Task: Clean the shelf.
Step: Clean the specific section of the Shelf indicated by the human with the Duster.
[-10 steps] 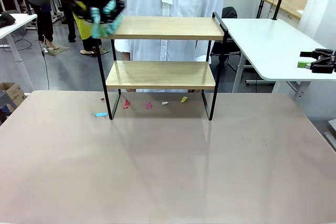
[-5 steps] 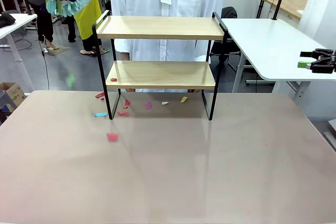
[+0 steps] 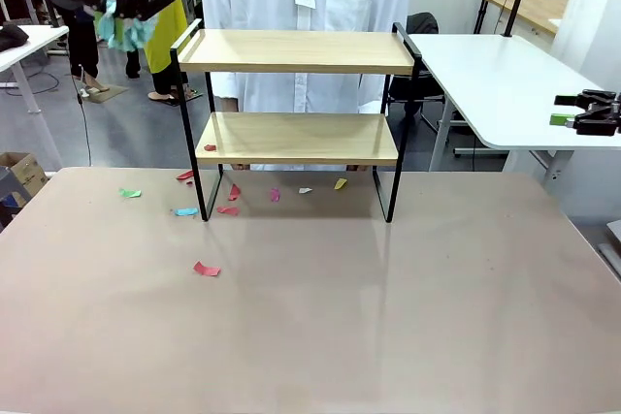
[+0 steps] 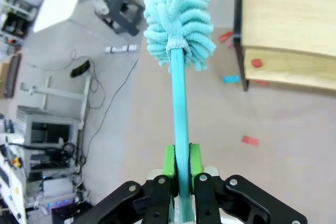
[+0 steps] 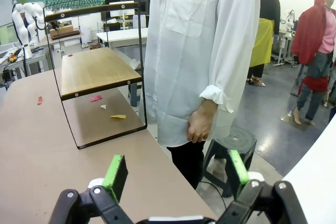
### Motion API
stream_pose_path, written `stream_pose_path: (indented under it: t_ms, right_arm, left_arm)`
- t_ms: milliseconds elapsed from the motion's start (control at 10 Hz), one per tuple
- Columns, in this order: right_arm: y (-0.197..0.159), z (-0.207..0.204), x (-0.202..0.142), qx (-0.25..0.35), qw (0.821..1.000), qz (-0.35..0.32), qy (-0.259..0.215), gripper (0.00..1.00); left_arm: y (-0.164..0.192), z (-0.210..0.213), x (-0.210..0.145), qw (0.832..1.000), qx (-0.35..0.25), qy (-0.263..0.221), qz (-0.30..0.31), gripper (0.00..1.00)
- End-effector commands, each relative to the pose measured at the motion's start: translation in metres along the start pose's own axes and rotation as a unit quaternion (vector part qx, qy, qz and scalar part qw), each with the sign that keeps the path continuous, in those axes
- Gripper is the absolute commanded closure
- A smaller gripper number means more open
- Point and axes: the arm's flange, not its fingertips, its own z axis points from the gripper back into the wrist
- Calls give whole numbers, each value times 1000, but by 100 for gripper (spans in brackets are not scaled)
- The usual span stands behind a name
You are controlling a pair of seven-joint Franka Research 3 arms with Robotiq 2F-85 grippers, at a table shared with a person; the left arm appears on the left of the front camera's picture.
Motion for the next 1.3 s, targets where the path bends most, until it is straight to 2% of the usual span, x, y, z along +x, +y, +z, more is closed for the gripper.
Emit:
stream_pose_path:
  t_ms: [0, 200, 300, 400, 600, 700, 800, 1000, 1200]
  right_arm:
    - [0, -2, 4, -1, 1000, 4, 1, 0]
    - [0, -2, 4, -1, 1000, 4, 1, 0]
    - [0, -2, 4, -1, 1000, 4, 1, 0]
    - [0, -2, 4, -1, 1000, 4, 1, 0]
    - [0, -2, 4, -1, 1000, 4, 1, 0]
    - [0, -2, 4, -1, 1000, 4, 1, 0]
    - [0, -2, 4, -1, 1000, 4, 1, 0]
    - [0, -2, 4, -1, 1000, 4, 1, 0]
    - [0, -2, 4, -1, 1000, 4, 1, 0]
  left_arm:
    - [25, 24, -16, 994, -83, -71, -24, 87]
    - [49, 30, -29, 972, -181, -104, -106, 87]
    - [60, 30, -34, 954, -229, -116, -154, 87]
    - [70, 30, -42, 931, -271, -125, -210, 87]
    - [88, 32, -57, 859, -361, -139, -334, 87]
    - [91, 29, -61, 840, -377, -132, -368, 87]
    - [90, 26, -66, 829, -384, -118, -390, 87]
    - [82, 22, -80, 788, -382, -107, -471, 87]
    - [80, 5, -89, 770, -371, -62, -515, 87]
